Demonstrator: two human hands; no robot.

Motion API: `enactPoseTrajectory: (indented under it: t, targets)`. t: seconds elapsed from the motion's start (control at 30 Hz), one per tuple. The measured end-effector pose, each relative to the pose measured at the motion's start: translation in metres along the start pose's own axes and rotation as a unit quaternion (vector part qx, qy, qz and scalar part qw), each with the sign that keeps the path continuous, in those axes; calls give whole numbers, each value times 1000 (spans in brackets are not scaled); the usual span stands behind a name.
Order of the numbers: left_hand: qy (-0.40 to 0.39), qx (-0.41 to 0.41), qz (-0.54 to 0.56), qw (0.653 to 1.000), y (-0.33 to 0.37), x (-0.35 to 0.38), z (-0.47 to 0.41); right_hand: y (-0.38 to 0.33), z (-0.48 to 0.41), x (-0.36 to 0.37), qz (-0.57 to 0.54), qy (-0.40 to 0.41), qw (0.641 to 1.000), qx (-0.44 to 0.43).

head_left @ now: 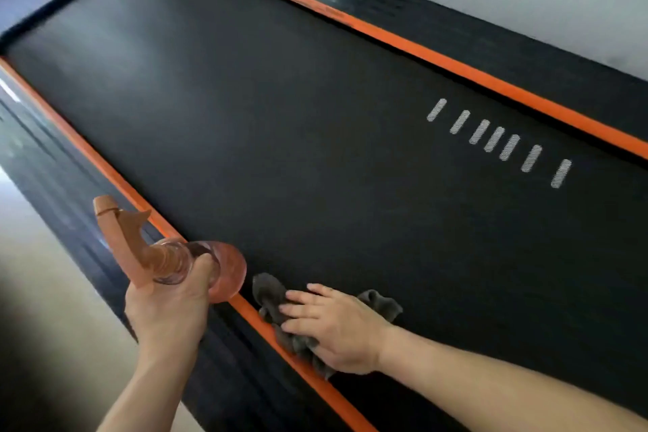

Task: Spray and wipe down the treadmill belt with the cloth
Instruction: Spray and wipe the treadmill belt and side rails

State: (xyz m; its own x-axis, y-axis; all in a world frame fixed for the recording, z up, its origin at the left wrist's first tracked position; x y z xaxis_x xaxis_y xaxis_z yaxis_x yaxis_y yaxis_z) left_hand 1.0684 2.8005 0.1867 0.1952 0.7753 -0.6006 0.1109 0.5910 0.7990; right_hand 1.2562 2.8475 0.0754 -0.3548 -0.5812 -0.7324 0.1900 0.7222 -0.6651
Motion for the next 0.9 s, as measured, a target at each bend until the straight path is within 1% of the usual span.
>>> enactPoseTrajectory:
  t: [0.03,0.07,0.1,0.13,0.17,0.2,0.23,0.27,0.3,0.37,0.43,0.5,0.53,0.57,0.6,0.63,0.67,0.7,0.73,0.8,0.83,0.87,0.9]
  targets:
    - [9,-8,4,1000,-5,-4,-5,2,3,-9,-9,68,998,1]
    - [16,-13,8,1000,-7,-4,-7,12,5,-25,-17,162,986,34]
    - [33,-24,19,999,-13,-12,-12,22,-7,-38,-26,253,964,80]
    - [41,-28,25,998,-16,-15,-13,36,-18,-54,-20,327,934,145]
    - [43,-29,28,998,-18,-15,-12,47,-30,-70,3,362,906,219]
    - [42,-31,27,998,-16,-18,-9,55,-42,-79,34,350,894,278]
    - [34,-30,27,999,-13,-21,-5,62,-53,-80,70,305,894,319]
    - [19,-18,28,999,-9,-20,-1,68,-58,-74,101,263,898,337]
    - [11,-13,30,999,-6,-25,2,67,-63,-64,115,224,908,334]
    - [9,-13,32,999,-6,-29,6,54,-61,-36,101,174,938,283]
    - [4,-20,39,999,-15,-34,3,26,-57,-12,40,155,967,201]
    - [-6,-27,47,998,-24,-34,5,2,-48,2,8,149,982,115]
    - [-8,-31,54,998,-28,-34,6,-5,-45,2,10,156,983,94]
    - [-8,-34,59,998,-31,-35,7,-7,-45,-3,10,185,978,96]
    - [-10,-36,66,997,-31,-35,9,-3,-48,-12,1,237,963,126]
    - [-10,-37,70,997,-31,-35,9,6,-52,-27,-5,304,936,178]
    - [-10,-34,73,997,-30,-34,9,20,-57,-48,-4,369,899,237]
    - [-14,-32,66,997,-33,-33,10,41,-56,-67,11,408,864,295]
    - [-18,-31,61,997,-32,-32,11,61,-52,-85,45,405,849,337]
    - [-20,-30,69,997,-31,-34,12,96,-41,-109,124,320,849,403]
    - [-22,-31,74,997,-32,-34,13,106,-34,-111,143,277,849,426]
    - [-25,-30,77,996,-33,-35,14,111,-31,-106,144,254,851,437]
    - [-24,-26,79,996,-32,-35,14,111,-32,-96,142,248,857,428]
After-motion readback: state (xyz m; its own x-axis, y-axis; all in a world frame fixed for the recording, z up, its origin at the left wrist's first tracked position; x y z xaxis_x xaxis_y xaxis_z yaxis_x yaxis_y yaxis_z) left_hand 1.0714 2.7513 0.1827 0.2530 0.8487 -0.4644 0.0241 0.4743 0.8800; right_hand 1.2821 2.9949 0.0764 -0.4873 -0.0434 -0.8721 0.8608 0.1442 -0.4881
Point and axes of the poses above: each hand's wrist, its own z-axis away from the middle knuckle, its own x-axis out of the palm, y = z × x, the point moved 3 cm from there along -z, towards the middle knuckle, and after that the axes turned 12 degrees about y, right-handed, at the moved point
